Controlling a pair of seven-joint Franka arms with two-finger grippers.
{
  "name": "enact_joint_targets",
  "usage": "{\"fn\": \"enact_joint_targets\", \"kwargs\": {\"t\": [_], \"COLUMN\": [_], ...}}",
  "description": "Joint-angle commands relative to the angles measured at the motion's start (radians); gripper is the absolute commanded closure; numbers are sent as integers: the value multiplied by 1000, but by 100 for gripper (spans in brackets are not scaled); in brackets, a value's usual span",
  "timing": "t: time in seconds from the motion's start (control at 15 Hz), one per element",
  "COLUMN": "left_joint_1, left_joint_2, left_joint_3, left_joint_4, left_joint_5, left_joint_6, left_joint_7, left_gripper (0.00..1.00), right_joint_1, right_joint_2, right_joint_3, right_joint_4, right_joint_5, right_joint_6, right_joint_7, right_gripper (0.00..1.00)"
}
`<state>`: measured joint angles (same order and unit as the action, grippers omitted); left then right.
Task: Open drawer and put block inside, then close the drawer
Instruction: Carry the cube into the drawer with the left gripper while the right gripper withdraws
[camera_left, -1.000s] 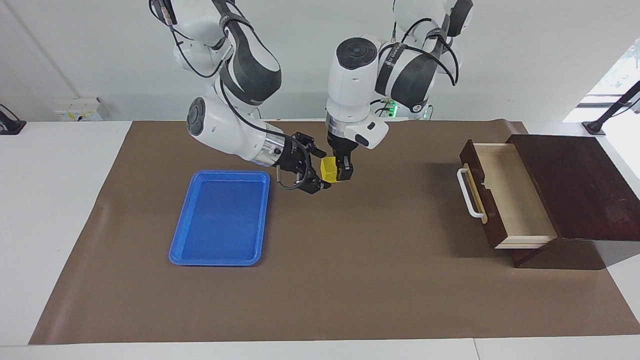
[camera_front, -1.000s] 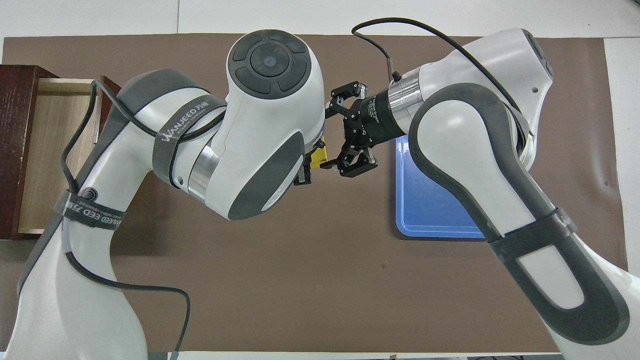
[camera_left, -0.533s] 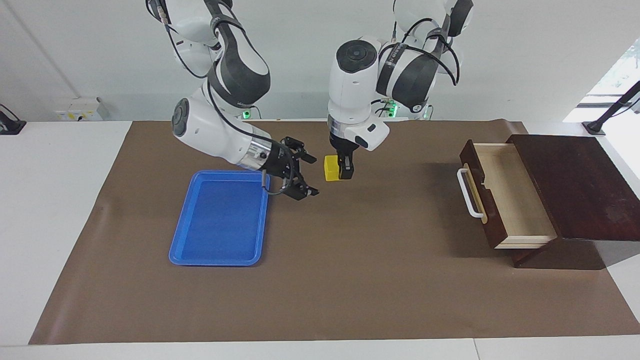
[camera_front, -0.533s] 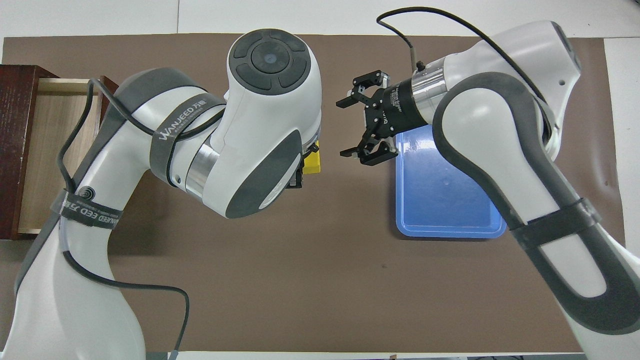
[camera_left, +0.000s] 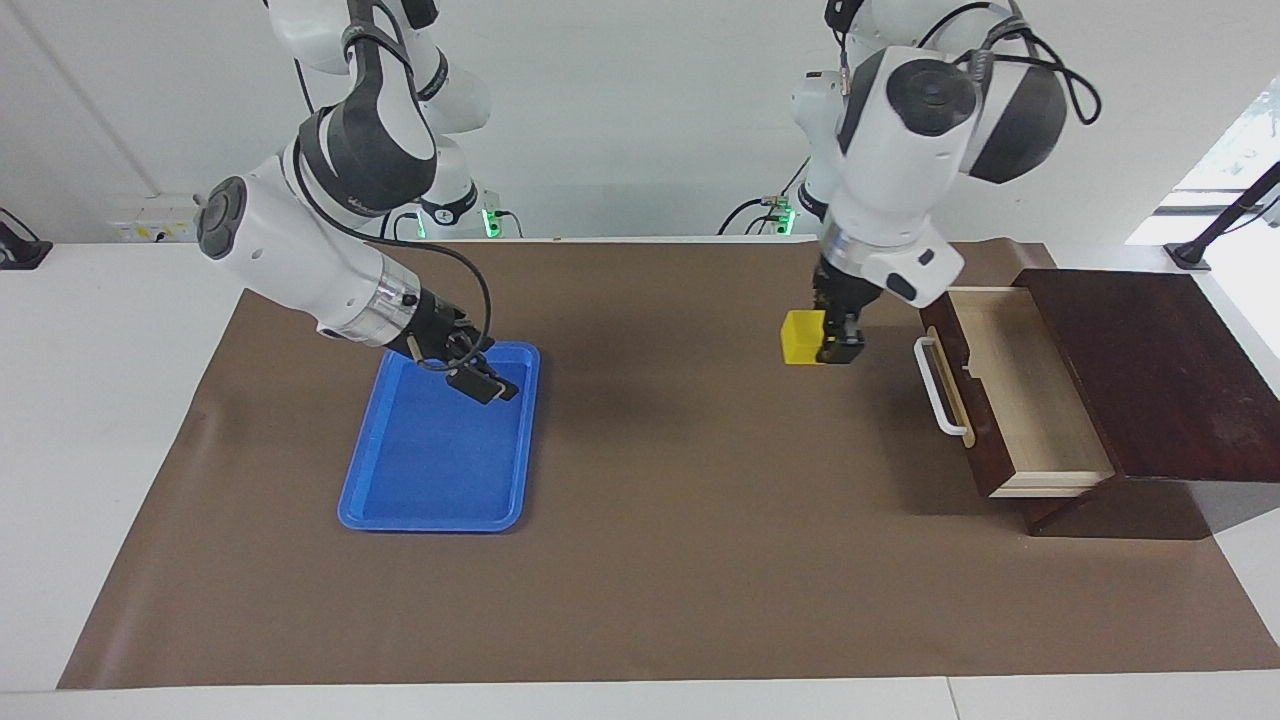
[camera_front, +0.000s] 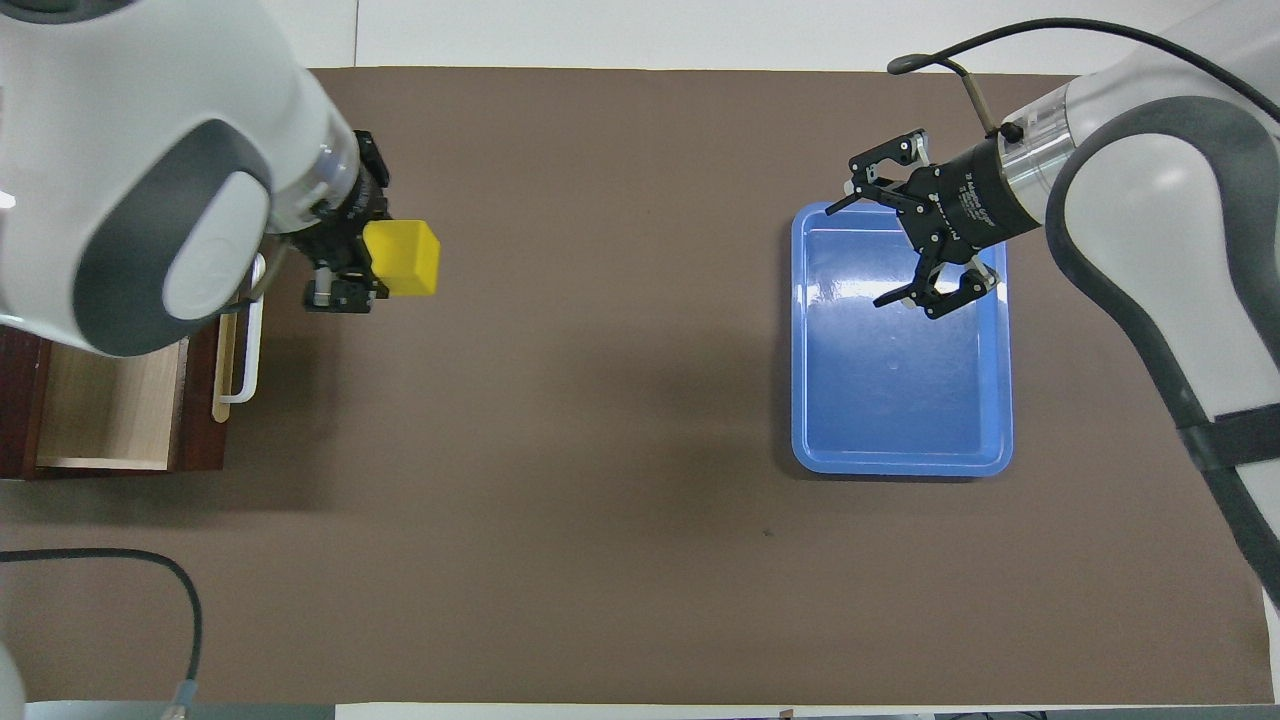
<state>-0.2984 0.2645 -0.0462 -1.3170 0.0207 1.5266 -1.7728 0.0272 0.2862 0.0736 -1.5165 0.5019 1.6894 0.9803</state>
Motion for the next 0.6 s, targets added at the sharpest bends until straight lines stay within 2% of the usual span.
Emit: {"fn": "enact_joint_targets", "kwargs": {"t": [0.0, 0.2, 0.27, 0.53], "left_joint_1": [151, 284, 316, 369], "left_joint_2": [-128, -145, -163, -226], "left_joint_3": [-12, -12, -12, -12], "left_joint_4": [-180, -227, -270, -419], "left_joint_5": [21, 21, 21, 21], "left_joint_6": [62, 144, 192, 335], "left_joint_7": [187, 305, 321, 391], "left_gripper": [100, 100, 100, 100], "right_joint_1": [-44, -67, -67, -88], "right_joint_2": [-34, -64, -77, -145], "right_joint_3": [3, 2, 0, -1], "right_joint_4": [-7, -7, -8, -14], "right_joint_5": [-115, -216, -270, -388], "right_joint_6": [-71, -117, -125, -158], "right_joint_7": [-240, -496, -581, -883], "right_gripper": [0, 0, 0, 0]}}
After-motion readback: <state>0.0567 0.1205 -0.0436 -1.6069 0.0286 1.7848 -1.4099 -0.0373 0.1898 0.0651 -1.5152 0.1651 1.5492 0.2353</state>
